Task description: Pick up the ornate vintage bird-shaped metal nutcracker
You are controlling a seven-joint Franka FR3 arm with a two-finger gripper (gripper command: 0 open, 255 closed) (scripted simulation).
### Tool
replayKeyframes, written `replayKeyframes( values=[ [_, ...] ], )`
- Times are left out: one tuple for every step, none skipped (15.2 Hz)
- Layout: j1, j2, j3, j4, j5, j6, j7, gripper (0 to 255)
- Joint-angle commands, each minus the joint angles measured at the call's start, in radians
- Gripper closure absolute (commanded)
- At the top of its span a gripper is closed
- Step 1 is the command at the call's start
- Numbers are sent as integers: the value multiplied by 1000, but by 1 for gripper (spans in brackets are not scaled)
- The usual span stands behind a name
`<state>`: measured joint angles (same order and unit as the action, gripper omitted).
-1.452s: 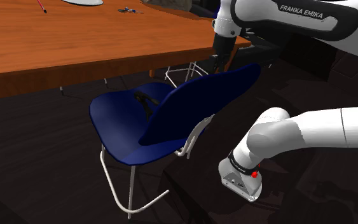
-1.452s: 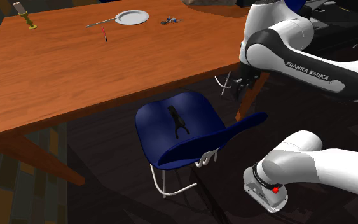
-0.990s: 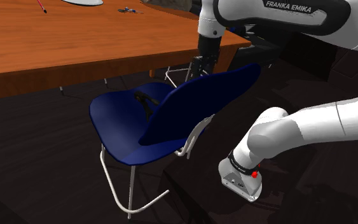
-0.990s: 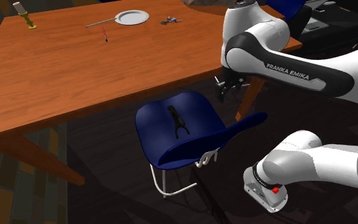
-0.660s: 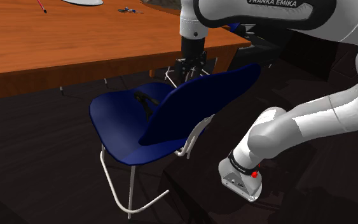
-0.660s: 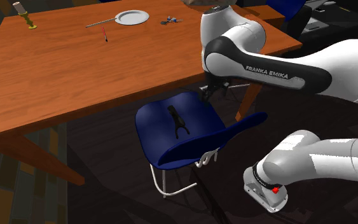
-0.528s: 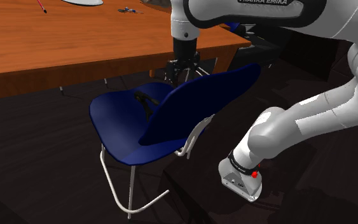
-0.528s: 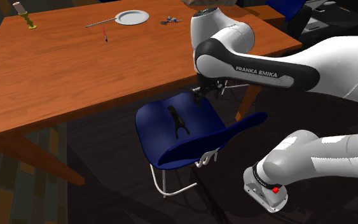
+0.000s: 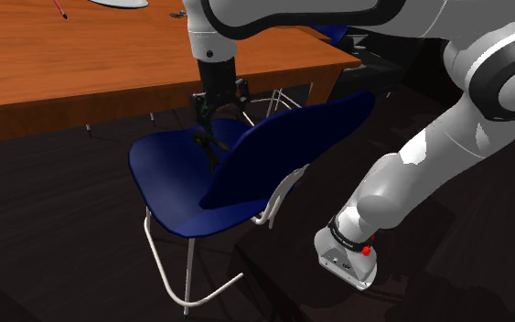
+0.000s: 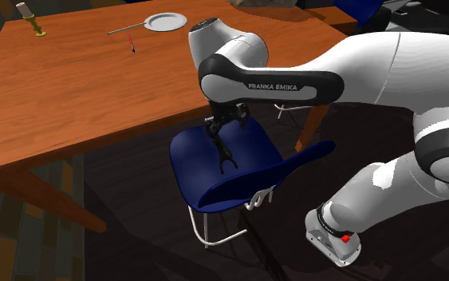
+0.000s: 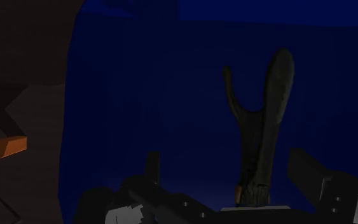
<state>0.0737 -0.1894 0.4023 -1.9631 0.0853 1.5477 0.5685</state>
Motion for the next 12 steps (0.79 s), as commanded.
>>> replayKeyframes(
  values=[
    [9, 92, 32, 88, -16, -12, 72, 0],
    [14, 116, 39, 109, -21, -14, 91, 0],
    [15, 116, 38, 96, -21, -1, 90, 0],
    [15, 116, 38, 83, -21, 13, 90, 0],
    [15, 117, 39, 70, -21, 26, 90, 0],
    [15, 118, 39, 58, -21, 39, 90, 0],
    [16, 119, 39, 45, -21, 53, 90, 0],
    [16, 121, 40, 33, -22, 66, 90, 0],
    [16, 122, 40, 22, -22, 79, 90, 0],
    [16, 123, 41, 15, -22, 87, 90, 0],
    [16, 123, 41, 15, -22, 87, 90, 0],
    [16, 123, 40, 14, -23, 87, 89, 255]
  ],
)
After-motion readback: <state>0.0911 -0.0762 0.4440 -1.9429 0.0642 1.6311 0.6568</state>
